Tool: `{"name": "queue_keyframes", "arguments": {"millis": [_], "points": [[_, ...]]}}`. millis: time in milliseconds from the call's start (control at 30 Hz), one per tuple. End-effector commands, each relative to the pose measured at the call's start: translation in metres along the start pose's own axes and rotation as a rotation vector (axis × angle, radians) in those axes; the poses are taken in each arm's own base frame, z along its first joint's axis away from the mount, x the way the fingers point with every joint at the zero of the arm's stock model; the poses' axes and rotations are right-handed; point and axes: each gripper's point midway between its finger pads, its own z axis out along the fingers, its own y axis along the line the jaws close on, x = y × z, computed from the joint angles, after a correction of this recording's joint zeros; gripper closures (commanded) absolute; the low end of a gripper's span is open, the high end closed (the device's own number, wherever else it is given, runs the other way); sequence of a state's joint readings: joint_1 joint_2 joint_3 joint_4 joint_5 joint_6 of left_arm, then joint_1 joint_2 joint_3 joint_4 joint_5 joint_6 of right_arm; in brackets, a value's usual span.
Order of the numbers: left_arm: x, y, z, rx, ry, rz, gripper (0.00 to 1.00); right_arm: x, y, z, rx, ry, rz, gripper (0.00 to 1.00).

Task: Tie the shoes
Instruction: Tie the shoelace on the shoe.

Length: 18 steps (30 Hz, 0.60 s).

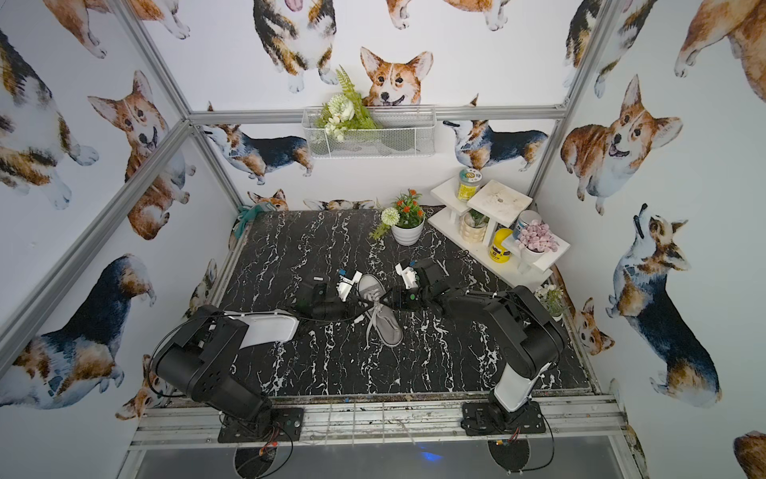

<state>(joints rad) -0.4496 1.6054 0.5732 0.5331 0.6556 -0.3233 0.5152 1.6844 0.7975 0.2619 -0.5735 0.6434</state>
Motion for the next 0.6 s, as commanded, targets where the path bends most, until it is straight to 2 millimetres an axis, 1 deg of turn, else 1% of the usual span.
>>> {"name": "queue_keyframes", "arguments": {"millis": [0, 67, 300, 367, 567], "points": [[-0.0033, -0.0023, -0.0010, 0.009, -0.013, 0.016, 1.00, -0.0072, 0.0103, 0.0014, -0.053, -0.024, -0.023, 0.52], [-0.0032, -0.0026, -0.0006, 0.010, -0.011, 0.016, 1.00, -0.0063, 0.0103, 0.0022, -0.059, -0.023, -0.019, 0.55], [-0.0039, -0.0033, -0.0004, 0.012, -0.013, 0.019, 1.00, -0.0035, 0.0066, 0.0062, -0.062, -0.012, -0.011, 0.54], [-0.0036, -0.0026, -0.0004, 0.011, -0.012, 0.017, 1.00, -0.0043, 0.0082, 0.0068, -0.068, -0.013, -0.013, 0.55], [-0.0032, -0.0024, -0.0002, 0.011, -0.012, 0.017, 1.00, -0.0037, 0.0058, 0.0084, -0.072, -0.019, -0.006, 0.67]]}}
